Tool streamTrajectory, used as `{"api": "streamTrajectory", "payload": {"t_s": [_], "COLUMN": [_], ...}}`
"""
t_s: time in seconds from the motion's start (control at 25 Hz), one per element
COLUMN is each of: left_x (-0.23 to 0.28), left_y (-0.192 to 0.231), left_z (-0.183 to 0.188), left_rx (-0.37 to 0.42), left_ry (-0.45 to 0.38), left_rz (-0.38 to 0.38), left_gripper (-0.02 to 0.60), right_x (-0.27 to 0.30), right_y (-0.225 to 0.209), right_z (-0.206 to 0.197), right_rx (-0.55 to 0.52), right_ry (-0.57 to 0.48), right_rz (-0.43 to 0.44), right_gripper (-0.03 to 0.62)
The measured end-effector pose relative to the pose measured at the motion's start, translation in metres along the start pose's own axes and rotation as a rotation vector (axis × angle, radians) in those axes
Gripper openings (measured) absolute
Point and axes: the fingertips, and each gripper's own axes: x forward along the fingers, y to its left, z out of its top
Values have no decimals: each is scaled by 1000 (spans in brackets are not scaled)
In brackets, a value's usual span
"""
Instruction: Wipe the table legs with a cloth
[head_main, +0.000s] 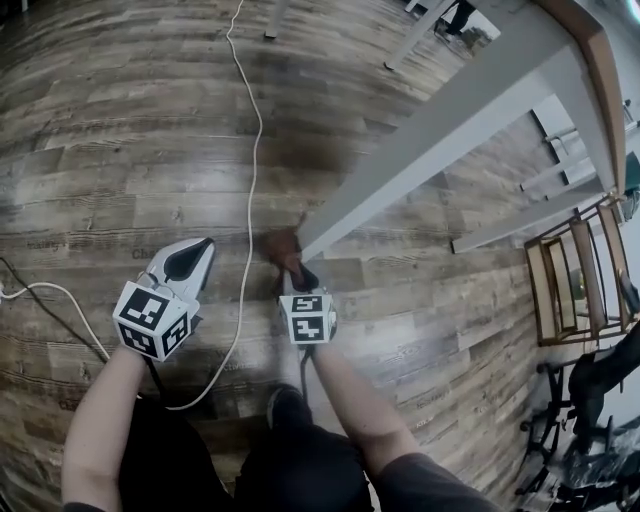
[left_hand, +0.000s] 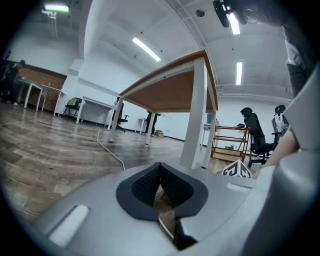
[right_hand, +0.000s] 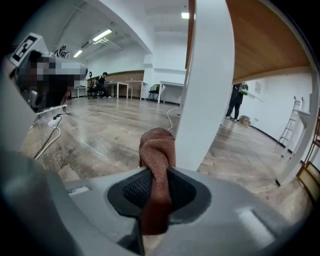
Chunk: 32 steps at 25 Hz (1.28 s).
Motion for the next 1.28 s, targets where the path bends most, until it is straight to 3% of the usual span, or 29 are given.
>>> {"api": "streamTrajectory", "payload": {"t_s": [0.2, 0.28, 0.4, 0.56, 0.68, 0.8, 0.96, 1.28], "left_x": [-6, -8, -15, -33, -49, -64, -80, -115], "left_y": [11, 16, 36, 54, 55, 57, 49, 26], "left_z": [1, 9, 29, 60, 106, 155, 220, 365], "left_rx": [-11, -17, -62, -15, 33, 49, 22, 41], "left_ry": [-8, -38, -94, -92, -111, -121, -129, -184], "left_rz": [27, 41, 123, 190, 206, 239, 289, 380], "left_gripper": [20, 20, 19, 20, 20, 19, 20, 20], "right_x": [4, -1, -14, -48, -83, -113, -148, -225], "right_y": [7, 13, 24, 50, 69, 85, 94, 92], "right_z": [-15, -7, 25, 99, 172, 238, 306, 440], "right_rx": [-67, -100, -157, -265, -328, -331, -318, -171], "right_ry": [49, 21, -58, -201, -336, -406, -413, -377], "right_rz": [-6, 9, 53, 140, 211, 272, 345, 484], "right_gripper": [67, 67, 67, 67, 67, 67, 67, 67]}}
